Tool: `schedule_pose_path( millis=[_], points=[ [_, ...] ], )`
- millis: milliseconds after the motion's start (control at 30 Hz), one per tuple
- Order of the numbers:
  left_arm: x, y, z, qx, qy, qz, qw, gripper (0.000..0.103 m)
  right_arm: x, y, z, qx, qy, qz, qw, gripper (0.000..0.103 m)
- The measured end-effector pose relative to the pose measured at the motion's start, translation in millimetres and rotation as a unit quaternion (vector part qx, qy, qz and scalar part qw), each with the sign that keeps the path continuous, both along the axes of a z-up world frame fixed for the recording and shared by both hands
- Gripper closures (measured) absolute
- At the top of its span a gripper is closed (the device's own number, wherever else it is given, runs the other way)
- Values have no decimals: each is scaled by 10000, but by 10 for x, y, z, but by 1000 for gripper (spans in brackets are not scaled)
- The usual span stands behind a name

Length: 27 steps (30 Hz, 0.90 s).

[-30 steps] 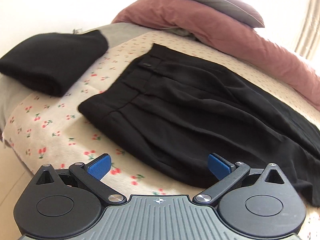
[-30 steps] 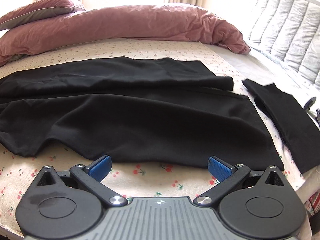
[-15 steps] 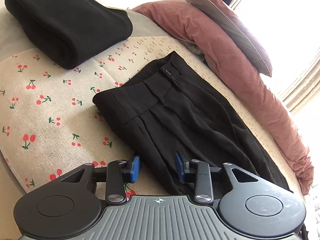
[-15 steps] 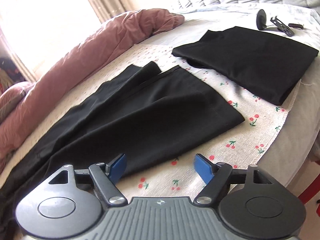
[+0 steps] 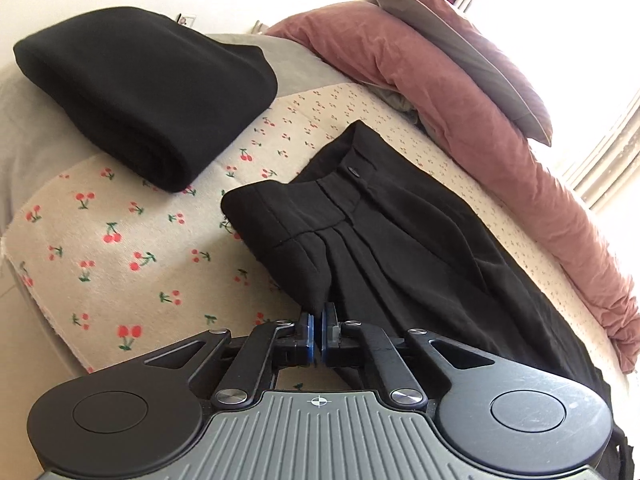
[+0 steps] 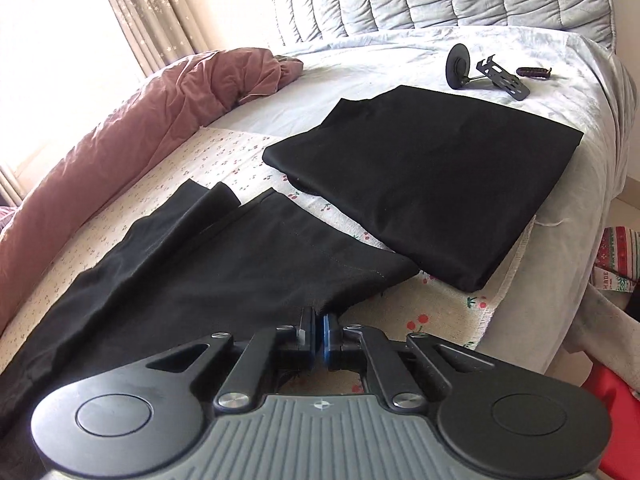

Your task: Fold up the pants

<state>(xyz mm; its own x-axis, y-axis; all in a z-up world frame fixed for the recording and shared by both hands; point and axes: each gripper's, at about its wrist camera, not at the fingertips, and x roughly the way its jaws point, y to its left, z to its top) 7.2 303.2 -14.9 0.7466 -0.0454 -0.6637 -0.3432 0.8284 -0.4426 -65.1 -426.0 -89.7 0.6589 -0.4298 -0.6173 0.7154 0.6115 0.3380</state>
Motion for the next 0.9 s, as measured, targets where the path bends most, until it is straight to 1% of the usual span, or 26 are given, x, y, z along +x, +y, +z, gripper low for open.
schedule_pose_path(
  millis=[67, 200, 233, 267, 300, 333, 367, 400, 433, 467, 500, 533, 567, 600, 667, 733, 800, 833, 900],
  points=[
    [-52, 37, -13, -30, 96, -59, 9999, 100, -27, 56, -4, -131, 198, 94, 9997, 102],
    [-46, -11, -190, 281, 539, -208, 9979, 98, 47, 73, -128, -248, 657, 228, 9973, 102],
    [-37, -25, -238, 353, 591, -256, 9973, 98, 82, 75, -158, -336, 773, 308, 9960, 102],
    [-31, -45, -233, 441, 589, -303, 9968, 97, 91, 95, -157, -454, 856, 382, 9946, 99],
    [-32, -82, -202, 579, 591, -361, 9959, 94, 96, 118, -132, -561, 934, 443, 9931, 86],
    [-38, -128, -161, 736, 591, -411, 9947, 90, 91, 133, -93, -674, 1035, 454, 9913, 75],
    [-51, -177, -117, 927, 585, -421, 9931, 86, 76, 147, -46, -813, 1108, 416, 9896, 60],
    [-70, -232, -66, 1156, 580, -389, 9908, 75, 50, 151, 20, -1003, 1139, 374, 9877, 58],
    [-97, -295, 5, 1456, 555, -306, 9873, 56, 25, 134, 92, -1161, 1118, 374, 9862, 58],
    [-128, -352, 69, 1695, 465, -238, 9842, 47, 16, 112, 154, -1235, 1098, 380, 9855, 56],
    [-171, -418, 145, 1916, 281, -211, 9808, 39, 27, 76, 225, -1290, 1058, 411, 9851, 55],
    [-195, -494, 213, 2052, 110, -264, 9783, 38, 65, 45, 281, -1337, 997, 473, 9849, 54],
    [-181, -574, 275, 2100, -8, -378, 9770, 37, 112, 14, 325, -1381, 933, 546, 9845, 53],
    [-153, -664, 319, 2076, -107, -529, 9767, 31, 202, -18, 365, -1423, 868, 659, 9838, 47],
    [-70, -870, 351, 1946, -266, -932, 9761, 28, 413, -90, 401, -1463, 719, 1018, 9814, 38],
    [70, -1137, 307, 1804, -333, -1474, 9719, 26, 698, -193, 381, -1363, 646, 1331, 9796, 37],
    [187, -1387, 220, 1680, -389, -1871, 9671, 26, 1010, -328, 310, -1099, 679, 1462, 9808, 39],
    [255, -1532, 159, 1645, -418, -2080, 9633, 26, 1153, -398, 267, -1012, 695, 1472, 9814, 41],
    [365, -1772, 40, 1651, -400, -2424, 9552, 25, 1400, -515, 181, -1000, 803, 1330, 9828, 42]
  ],
)
